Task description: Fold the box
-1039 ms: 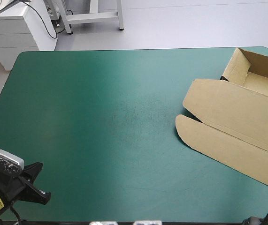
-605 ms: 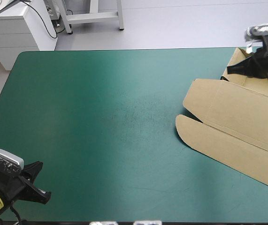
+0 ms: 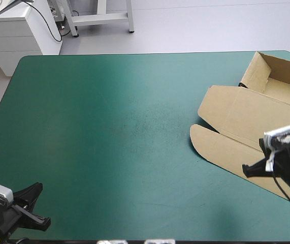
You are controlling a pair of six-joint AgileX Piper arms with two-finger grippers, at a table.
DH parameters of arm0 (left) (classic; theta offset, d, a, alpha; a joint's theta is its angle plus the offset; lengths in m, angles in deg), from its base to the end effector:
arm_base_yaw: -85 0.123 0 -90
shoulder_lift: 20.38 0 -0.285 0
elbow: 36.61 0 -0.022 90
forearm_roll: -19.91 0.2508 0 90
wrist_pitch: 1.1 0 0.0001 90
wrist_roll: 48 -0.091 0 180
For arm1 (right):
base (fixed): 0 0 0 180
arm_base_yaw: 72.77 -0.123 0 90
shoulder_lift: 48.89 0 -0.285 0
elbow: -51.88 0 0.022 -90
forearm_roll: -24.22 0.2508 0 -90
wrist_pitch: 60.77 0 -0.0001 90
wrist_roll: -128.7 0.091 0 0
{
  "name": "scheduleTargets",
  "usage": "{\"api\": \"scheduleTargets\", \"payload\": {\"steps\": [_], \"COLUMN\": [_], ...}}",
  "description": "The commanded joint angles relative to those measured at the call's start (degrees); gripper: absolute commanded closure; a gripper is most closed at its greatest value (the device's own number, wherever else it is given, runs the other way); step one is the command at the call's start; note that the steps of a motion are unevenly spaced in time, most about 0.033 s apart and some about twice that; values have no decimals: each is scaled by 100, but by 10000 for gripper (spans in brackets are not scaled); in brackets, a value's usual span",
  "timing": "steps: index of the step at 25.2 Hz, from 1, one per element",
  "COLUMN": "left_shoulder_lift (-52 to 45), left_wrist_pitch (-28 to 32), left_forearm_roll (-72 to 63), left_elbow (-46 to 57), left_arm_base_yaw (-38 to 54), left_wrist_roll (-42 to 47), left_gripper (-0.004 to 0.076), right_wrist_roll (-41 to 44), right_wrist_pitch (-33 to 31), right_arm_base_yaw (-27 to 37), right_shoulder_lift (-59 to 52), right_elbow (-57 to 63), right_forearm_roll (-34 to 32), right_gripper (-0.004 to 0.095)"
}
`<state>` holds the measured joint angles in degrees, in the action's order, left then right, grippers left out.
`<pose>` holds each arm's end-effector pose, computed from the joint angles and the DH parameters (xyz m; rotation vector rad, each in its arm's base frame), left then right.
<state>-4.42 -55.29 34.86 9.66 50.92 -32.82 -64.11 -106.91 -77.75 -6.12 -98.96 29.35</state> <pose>0.0255 0.0057 0.2993 0.3520 1.9820 -0.2382 0.1017 0.0148 0.3726 -0.2944 2.0365 0.0202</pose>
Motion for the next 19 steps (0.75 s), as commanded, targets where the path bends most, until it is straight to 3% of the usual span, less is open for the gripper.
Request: {"api": "scheduleTargets", "payload": {"steps": [1,4,12,19], "left_shoulder_lift": [-181,-433,-630,-630], "left_wrist_pitch": [380,467,513,513], "left_forearm_roll": [-25,-247,-302,-318], "left_elbow": [-12,260,271,271], "left_arm_base_yaw": [-32,-32,-32,-32], "left_wrist_roll": [-103,-471,-471,-471], "left_gripper": [731,731,731,731], "right_wrist_roll": [55,339,341,341], "right_wrist_pitch": [606,693,544,193], "right_arm_base_yaw": [-25,-25,-25,-25], "right_shoulder_lift": [-838,-1983,-3689,-3713], "right_elbow": [533,1372,2055,2041], "right_forearm_roll": [16,1,-24,-115], "right_gripper": [910,910,910,910]}}
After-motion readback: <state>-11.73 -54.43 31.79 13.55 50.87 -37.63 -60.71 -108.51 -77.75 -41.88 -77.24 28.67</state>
